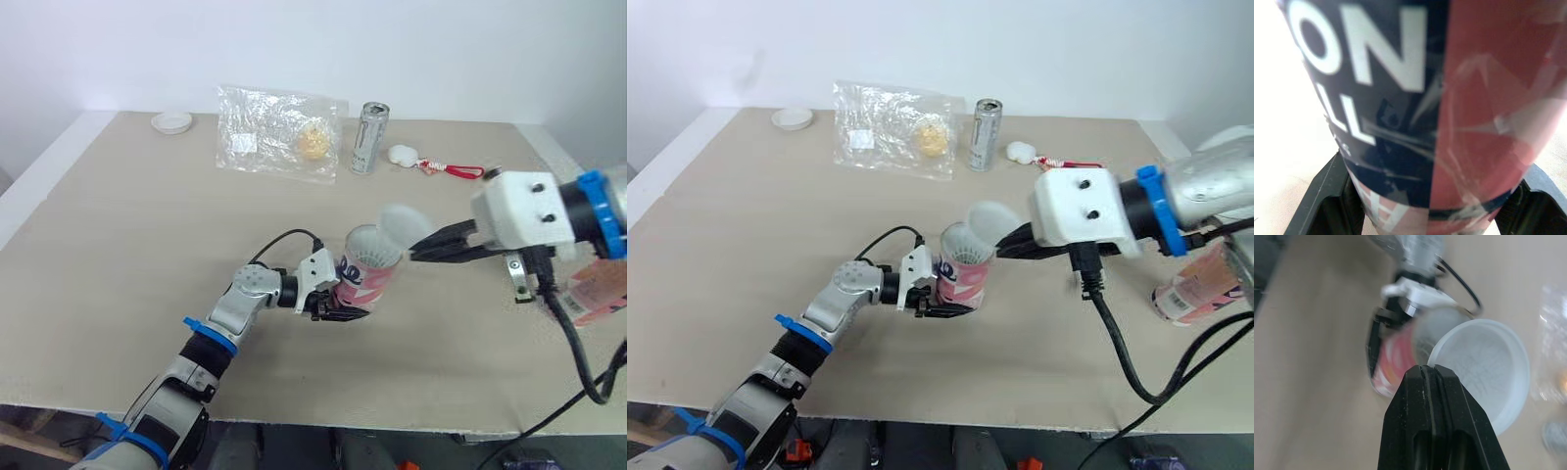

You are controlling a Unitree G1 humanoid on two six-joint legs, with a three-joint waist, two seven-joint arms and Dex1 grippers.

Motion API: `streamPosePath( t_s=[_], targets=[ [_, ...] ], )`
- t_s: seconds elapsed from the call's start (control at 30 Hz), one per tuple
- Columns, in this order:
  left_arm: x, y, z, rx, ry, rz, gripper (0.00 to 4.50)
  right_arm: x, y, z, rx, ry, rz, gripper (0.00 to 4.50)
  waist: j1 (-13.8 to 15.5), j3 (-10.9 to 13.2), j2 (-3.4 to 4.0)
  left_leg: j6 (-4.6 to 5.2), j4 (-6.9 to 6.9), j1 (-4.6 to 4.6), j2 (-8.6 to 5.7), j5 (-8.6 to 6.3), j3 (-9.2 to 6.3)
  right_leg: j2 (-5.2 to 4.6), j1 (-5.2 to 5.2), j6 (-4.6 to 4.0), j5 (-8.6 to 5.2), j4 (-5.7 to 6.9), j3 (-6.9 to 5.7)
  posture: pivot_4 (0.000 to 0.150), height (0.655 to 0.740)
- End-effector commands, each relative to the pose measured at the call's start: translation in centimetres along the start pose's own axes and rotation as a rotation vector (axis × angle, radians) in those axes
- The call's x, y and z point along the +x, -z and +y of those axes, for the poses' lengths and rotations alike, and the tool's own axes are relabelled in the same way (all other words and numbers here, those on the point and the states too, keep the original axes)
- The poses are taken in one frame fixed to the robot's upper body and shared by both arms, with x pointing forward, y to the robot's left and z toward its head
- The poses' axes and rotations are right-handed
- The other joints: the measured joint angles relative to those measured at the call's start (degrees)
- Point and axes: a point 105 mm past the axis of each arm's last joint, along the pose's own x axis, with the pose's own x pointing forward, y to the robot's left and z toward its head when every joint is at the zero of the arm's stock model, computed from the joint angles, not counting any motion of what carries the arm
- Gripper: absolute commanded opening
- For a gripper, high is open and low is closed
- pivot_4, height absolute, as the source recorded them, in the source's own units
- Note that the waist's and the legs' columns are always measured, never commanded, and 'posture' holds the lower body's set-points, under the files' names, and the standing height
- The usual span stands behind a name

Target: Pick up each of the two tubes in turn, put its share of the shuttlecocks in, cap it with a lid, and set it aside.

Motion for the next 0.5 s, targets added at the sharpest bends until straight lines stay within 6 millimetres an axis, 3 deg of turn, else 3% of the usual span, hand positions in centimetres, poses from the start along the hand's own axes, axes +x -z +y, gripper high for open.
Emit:
streamPosePath(
  t_s=[0.03, 0.33, 0.5],
  targets=[
    [-0.3, 0.6, 0.2, -0.010, -0.011, 0.027, 2.88, 0.0, 0.3, -0.4, -0.063, -0.028, 0.024, 0.07, 0.0, 0.0, -0.01, 0.00, 0.00, 0.00, 0.02, -0.01, 0.00, 0.02, 0.00, 0.00, -0.01, 0.00, 0.00, 0.150, 0.7400],
    [-0.2, 0.6, 0.0, -0.010, -0.014, 0.028, 2.88, 1.2, 0.7, -1.6, -0.146, -0.074, 0.027, 0.07, -0.1, 0.0, 0.01, 0.00, 0.02, 0.02, 0.03, 0.00, 0.00, 0.04, 0.00, 0.01, 0.04, 0.01, 0.00, 0.150, 0.7400],
    [-0.3, 0.8, 0.0, -0.012, -0.020, 0.034, 2.88, 1.8, 0.0, -1.5, -0.174, -0.116, -0.012, 0.07, -0.1, 0.0, 0.01, 0.00, 0.01, 0.01, 0.03, 0.00, 0.00, 0.05, 0.00, 0.03, 0.05, 0.01, 0.00, 0.150, 0.7400]
  ],
)
